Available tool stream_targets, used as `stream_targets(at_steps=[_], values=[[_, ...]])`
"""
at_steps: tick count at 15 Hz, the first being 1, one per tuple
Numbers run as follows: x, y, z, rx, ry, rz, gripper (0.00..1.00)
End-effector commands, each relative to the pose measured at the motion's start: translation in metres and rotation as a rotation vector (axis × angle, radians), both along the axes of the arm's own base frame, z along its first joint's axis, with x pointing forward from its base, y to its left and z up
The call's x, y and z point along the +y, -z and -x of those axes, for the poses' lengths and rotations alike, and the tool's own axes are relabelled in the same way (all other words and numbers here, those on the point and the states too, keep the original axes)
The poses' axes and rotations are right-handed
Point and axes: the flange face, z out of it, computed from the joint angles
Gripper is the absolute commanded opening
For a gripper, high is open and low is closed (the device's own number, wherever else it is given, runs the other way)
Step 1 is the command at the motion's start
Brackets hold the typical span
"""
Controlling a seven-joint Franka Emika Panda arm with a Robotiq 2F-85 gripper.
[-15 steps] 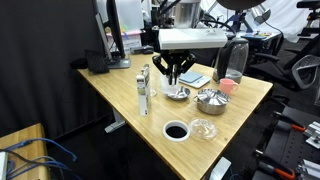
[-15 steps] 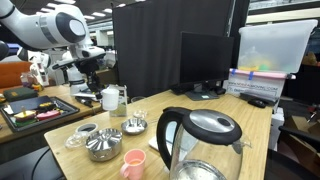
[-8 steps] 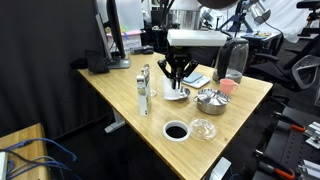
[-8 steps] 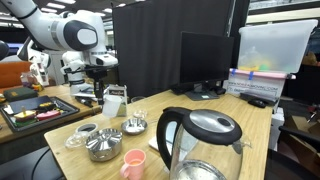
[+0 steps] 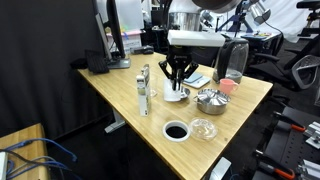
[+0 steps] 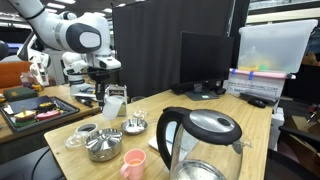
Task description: Pour the contents in the white mug onto the silver pan
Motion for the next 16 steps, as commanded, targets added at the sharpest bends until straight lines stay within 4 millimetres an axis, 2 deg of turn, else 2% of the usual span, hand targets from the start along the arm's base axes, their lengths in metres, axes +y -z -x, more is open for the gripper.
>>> stream_targets(at_steps=[1,2,3,6,12,16], values=[[0.0,-0.001,0.0,0.001,0.0,0.0,0.09],[0.0,-0.001,0.0,0.001,0.0,0.0,0.09],[0.0,-0.001,0.0,0.001,0.0,0.0,0.02],[-0.004,0.003,-0.012,0.073,0.079,-0.079,0.02],[-0.041,-0.001,-0.047,0.133,0.3,-0.214,0.02],[-0.06,0.015,-0.052,0.161,0.381,-0.237,0.02]])
